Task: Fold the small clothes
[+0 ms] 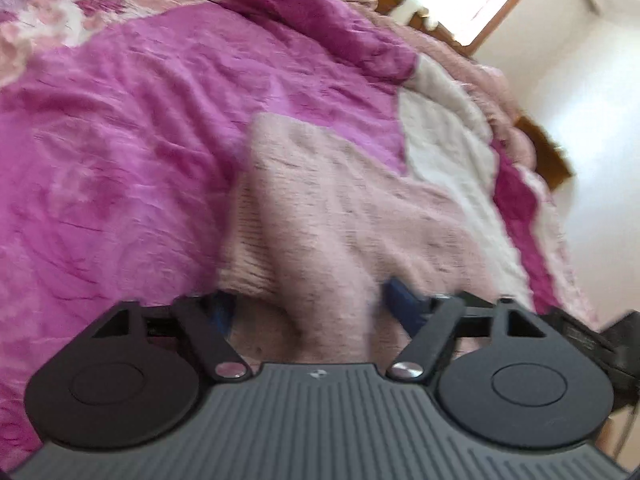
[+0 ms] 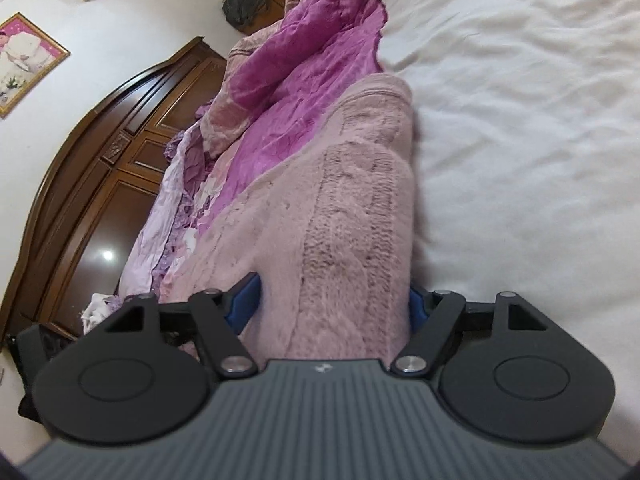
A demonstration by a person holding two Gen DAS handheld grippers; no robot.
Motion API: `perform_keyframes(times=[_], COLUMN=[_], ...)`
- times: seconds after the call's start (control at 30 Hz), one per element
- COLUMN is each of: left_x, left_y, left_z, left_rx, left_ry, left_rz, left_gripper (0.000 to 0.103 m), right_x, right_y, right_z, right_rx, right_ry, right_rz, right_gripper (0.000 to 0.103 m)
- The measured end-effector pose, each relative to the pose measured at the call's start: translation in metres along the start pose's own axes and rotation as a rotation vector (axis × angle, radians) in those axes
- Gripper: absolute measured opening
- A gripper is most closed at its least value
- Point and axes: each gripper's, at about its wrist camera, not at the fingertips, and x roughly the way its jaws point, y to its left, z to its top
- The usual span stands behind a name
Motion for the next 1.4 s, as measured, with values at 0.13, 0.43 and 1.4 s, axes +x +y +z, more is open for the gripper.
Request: perform_keyframes(times=[0.13,0.43,1.4], left_x=[-0.002,-0.025,-0.012], left_y=[-0.007,-0.040,-0.134], left_z=[0.001,-0.007,-0.099], left_rx=[-0.008,-0.025,0.162], left_ry=[-0.019,-0.029,0.102], left_rz=[-0.030,-0.136,-0.066], left_gripper=[0.046,0.042,0.053], right_x=[-0.008,-0.064,-0.170], right_y=[0.004,0.023,-0.067], right_z=[0.007,0.018,-0.030], right_rx=[0.033,-0.005,0.018], right_ry=[-0.016,-0.064,-0.149], right_rz=[0.034,0.070,-0.172], right_gripper=[0.048,0.045,0.055])
